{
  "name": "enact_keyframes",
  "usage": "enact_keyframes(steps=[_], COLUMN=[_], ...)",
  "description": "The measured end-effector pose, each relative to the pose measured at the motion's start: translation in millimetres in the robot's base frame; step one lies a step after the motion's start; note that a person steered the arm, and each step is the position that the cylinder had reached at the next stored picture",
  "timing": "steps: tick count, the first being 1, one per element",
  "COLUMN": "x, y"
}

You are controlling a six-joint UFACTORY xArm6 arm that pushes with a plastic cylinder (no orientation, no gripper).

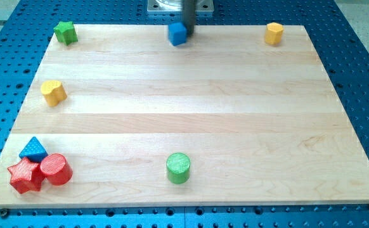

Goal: Push cube towards red circle

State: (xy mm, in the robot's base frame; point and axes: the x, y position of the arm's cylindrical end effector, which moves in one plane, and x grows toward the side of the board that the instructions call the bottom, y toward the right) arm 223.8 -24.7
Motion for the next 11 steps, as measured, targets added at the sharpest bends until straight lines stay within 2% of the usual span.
enact_keyframes(steps=[1,2,3,4,6,11], x=[101.5,161.2,126.8,135.0,230.1,255.4], y=[-65.9,-102.9,-80.4,-114.5,-133.3,-133.6])
